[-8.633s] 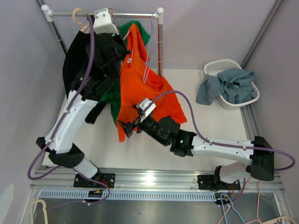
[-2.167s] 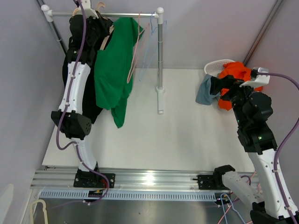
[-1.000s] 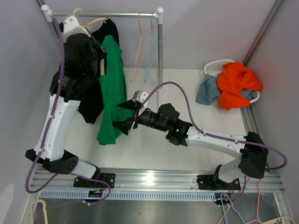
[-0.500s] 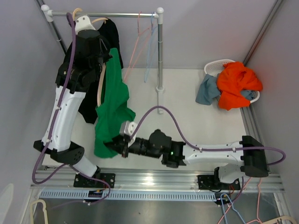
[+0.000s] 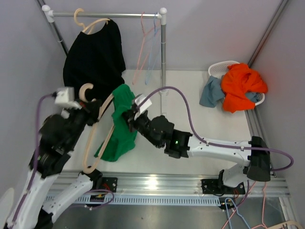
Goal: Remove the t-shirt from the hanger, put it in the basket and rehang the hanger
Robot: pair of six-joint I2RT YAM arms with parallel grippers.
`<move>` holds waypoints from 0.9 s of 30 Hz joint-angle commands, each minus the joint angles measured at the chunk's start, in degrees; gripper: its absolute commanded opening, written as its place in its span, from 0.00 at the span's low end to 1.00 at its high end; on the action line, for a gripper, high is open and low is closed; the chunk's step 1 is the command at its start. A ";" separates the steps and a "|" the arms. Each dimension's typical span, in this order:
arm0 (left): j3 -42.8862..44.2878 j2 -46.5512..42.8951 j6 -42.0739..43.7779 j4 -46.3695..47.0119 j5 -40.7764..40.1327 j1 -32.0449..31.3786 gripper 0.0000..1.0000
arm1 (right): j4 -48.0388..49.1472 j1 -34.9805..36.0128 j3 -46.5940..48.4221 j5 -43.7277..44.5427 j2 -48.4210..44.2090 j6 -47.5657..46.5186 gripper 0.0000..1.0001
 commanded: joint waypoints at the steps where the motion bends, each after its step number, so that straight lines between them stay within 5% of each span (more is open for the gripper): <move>1: -2.75 -10.37 4.27 22.95 8.56 -0.34 0.01 | -8.98 -3.97 8.51 9.92 1.31 6.22 0.00; 8: 0.79 -14.59 2.95 16.25 15.60 -0.34 0.00 | -34.18 -9.50 13.09 17.75 5.71 19.83 0.00; 11: 2.45 -14.51 3.82 14.06 14.30 -0.25 0.00 | -42.27 -11.61 10.81 17.93 4.40 23.72 0.00; 15: 5.45 -14.15 6.20 11.50 8.75 -0.34 0.00 | -56.97 -16.88 6.69 20.21 0.54 40.11 0.00; 21: 13.53 -12.66 3.65 -5.27 12.69 -0.25 0.01 | -43.73 -24.27 -10.52 26.45 -17.39 38.60 0.00; 27: 11.51 -14.24 1.19 -13.71 27.01 -0.34 0.01 | -51.27 -28.49 -5.98 29.00 -16.09 37.62 0.00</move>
